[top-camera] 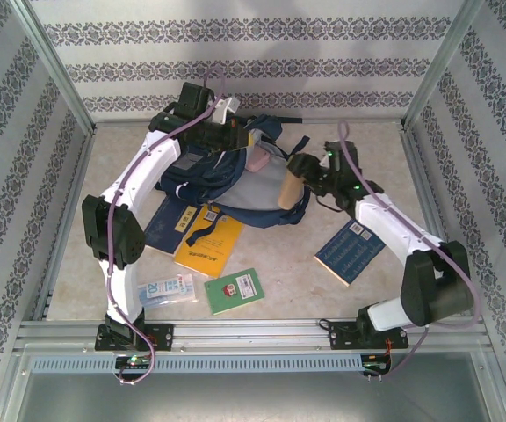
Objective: Pack the student bag
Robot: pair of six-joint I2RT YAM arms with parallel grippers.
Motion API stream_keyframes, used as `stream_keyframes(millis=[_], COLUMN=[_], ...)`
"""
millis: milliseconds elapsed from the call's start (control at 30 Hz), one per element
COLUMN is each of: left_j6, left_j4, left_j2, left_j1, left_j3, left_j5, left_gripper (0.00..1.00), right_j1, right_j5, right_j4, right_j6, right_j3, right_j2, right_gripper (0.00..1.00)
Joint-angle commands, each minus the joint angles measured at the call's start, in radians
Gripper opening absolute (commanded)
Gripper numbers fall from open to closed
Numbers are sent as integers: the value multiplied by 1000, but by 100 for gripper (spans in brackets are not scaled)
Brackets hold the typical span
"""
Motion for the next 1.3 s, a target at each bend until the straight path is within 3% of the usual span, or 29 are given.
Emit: stream_keyframes(millis=[0, 200, 400, 433, 567, 633, 733, 933, 1267], left_j6=[17, -53, -84, -81, -81, -70, -42, -47, -51], left_j4=[76, 158, 146, 127, 111, 94, 49, 53, 60], left_j2=[-65, -64, -18, -5, 23, 31, 43, 44, 34], left_j1=[-14, -20, -54, -58, -67, -65, -59, -13, 17], left_j3=[55, 64, 168, 193, 242, 261, 291, 272, 208], left_j5=[95, 131, 152, 155, 160, 152, 143, 127, 92], left_gripper=[0, 0, 0, 0, 0, 0, 0, 0, 0], right_j1=[54, 158, 230, 239, 266, 271, 270, 252, 241], right_j5=[16, 133, 291, 302, 303, 306, 302, 243, 349], right_j4=[218, 398, 464, 476, 349, 338, 317, 147, -165], right_j6=[181, 392, 448, 460, 428, 408, 358, 106, -401], right_j3=[23, 85, 200, 230, 400, 419, 396, 405, 229], right_j2=[83, 278, 411, 441, 549, 568, 542, 439, 6], right_gripper=[37, 36, 38, 43, 83, 95, 98, 98, 95])
